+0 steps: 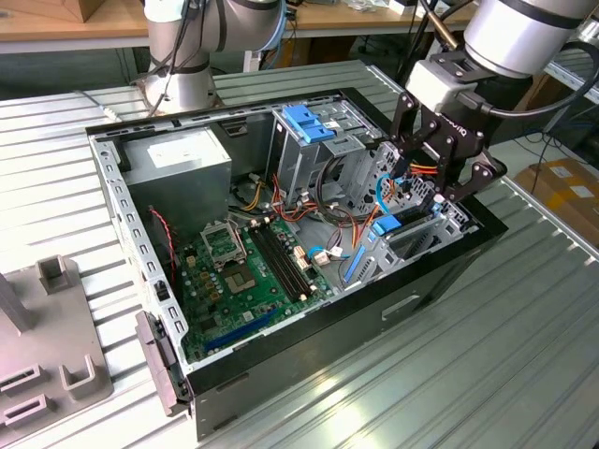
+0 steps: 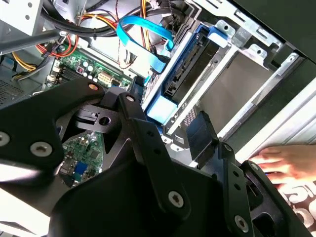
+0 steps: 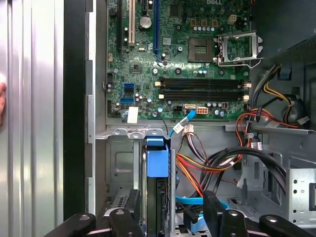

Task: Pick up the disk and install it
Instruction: 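Insert the disk into the insertion slot, then insert the first disk wire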

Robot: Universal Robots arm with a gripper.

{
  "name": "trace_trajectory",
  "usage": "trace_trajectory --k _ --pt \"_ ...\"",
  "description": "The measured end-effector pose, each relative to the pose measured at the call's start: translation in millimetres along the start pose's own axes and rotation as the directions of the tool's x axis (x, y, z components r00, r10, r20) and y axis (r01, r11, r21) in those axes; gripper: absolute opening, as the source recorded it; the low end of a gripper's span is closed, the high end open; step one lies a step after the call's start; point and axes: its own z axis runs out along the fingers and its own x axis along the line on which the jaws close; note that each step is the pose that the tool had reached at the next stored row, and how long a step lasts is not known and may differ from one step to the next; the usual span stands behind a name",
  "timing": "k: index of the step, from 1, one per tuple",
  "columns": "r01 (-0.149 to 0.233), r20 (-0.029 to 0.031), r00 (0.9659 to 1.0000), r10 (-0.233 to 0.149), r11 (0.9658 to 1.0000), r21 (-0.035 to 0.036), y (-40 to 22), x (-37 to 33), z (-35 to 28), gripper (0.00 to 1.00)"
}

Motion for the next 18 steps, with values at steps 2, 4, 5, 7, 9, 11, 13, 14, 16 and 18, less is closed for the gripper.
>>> trace_trajectory --k 2,4,5,7,9,11,13,14,16,18 --pt "0.0 -0.0001 1.0 0.0 1.0 0.0 0.0 -0.1 0.6 0.62" --pt "0.0 0.0 1.0 0.0 1.0 0.0 0.0 -0.2 1.3 0.62" --pt "0.0 0.0 1.0 0.0 1.0 0.0 -0.2 -0.2 1.3 0.62" --pt "0.0 0.0001 1.0 0.0 1.0 0.0 -1.2 -0.3 1.3 0.62" --pt "0.0 0.0001 1.0 0.0 1.0 0.0 -1.7 -0.4 1.3 0.62" --pt "0.0 0.0001 1.0 0.0 1.0 0.0 -2.7 -0.4 1.4 0.62" --pt "0.0 0.0001 1.0 0.0 1.0 0.0 -3.2 -0.4 1.4 0.62" --pt "0.0 0.0 1.0 0.0 1.0 0.0 -3.6 -0.4 1.4 0.62" --pt "0.0 0.0001 1.0 0.0 1.0 0.0 -4.5 -0.4 1.5 0.62" --pt "0.0 0.0 1.0 0.0 1.0 0.0 -5.0 -0.4 1.5 0.62"
